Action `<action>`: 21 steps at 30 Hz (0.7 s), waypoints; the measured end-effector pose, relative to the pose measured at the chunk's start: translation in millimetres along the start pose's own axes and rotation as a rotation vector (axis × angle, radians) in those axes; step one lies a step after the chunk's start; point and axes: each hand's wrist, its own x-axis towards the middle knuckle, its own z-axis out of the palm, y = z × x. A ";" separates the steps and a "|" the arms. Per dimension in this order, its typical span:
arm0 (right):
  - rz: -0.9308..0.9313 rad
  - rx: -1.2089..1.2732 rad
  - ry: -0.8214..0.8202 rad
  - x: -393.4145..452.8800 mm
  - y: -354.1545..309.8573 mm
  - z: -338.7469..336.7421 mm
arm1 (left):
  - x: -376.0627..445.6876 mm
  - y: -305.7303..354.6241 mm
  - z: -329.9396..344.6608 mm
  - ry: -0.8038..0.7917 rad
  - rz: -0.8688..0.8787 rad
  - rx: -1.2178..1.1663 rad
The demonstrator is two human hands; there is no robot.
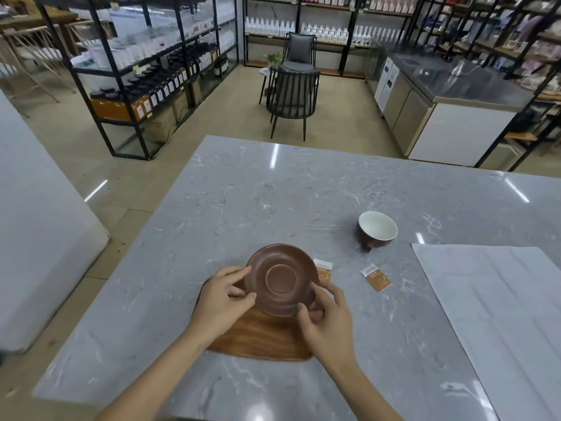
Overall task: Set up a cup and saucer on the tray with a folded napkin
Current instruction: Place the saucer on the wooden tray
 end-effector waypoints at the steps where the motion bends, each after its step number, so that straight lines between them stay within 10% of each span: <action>1: 0.002 -0.019 -0.005 -4.5 -0.3 1.1 | -4.1 -3.9 -1.0 0.002 -0.003 0.004; 21: 0.082 -0.026 -0.094 -50.6 9.0 21.0 | -39.4 -49.0 0.7 -0.017 -0.045 0.043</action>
